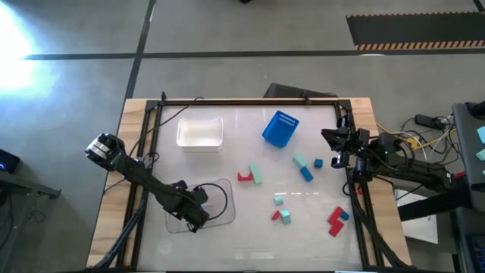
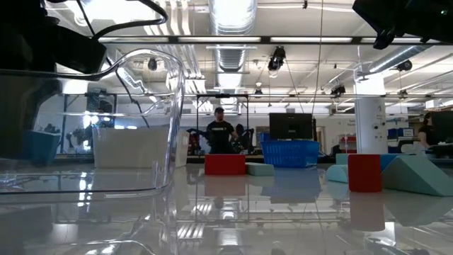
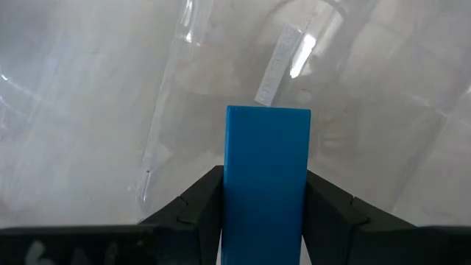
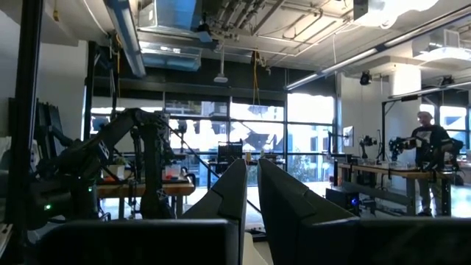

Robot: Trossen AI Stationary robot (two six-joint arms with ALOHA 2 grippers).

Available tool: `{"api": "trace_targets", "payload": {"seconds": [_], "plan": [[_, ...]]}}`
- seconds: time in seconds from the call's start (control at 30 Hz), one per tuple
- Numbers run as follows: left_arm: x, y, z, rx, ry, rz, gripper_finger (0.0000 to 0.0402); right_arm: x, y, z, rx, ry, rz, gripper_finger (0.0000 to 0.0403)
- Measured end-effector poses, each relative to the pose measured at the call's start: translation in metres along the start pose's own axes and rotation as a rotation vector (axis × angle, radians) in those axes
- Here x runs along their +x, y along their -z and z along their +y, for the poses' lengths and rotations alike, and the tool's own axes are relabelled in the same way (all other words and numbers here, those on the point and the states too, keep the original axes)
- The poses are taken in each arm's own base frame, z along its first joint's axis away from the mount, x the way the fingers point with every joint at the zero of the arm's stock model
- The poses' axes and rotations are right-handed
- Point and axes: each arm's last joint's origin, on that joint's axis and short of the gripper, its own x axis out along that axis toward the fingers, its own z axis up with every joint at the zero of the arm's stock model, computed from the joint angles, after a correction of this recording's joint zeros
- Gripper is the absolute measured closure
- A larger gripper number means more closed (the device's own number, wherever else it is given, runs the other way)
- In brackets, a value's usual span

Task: Sort & place blocks by color
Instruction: Put the blue block into the transparent bin, then put the light blue block into the blue bin

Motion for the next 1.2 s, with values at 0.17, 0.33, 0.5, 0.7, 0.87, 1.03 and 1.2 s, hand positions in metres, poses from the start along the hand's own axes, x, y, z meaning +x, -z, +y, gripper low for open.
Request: {"api": "trace_targets", "payload": {"seconds": [0.17,0.33,0.5,0.7,0.87,1.03,1.2], "plan": [[0.0,0.0,0.0,0.0,0.0,0.0,0.0271,0.0,0.0,0.0,0.0,0.0,0.0,0.0376],[-0.002,-0.001,-0.001,-0.001,0.006,-0.003,0.025,0.0,0.0,0.0,0.001,0.0,0.0,0.0376],[-0.004,-0.002,-0.002,0.0,0.013,-0.007,0.0216,0.0,0.0,0.0,0.001,0.0,0.0,0.0376],[-0.024,-0.006,-0.01,0.055,0.121,0.028,0.0204,0.0,0.0,0.0,0.001,0.0,0.0,0.0376],[-0.06,-0.019,-0.012,0.07,0.236,-0.035,0.0203,0.0,0.0,0.0,0.002,0.0,0.0,0.0376],[-0.099,-0.04,-0.007,0.143,0.299,-0.2,0.0203,0.0,0.0,0.0,0.022,0.0,0.0,0.0376],[-0.126,-0.062,0.008,0.336,0.231,-0.42,0.0203,0.001,0.001,0.0,0.036,0.0,0.004,0.0376]]}}
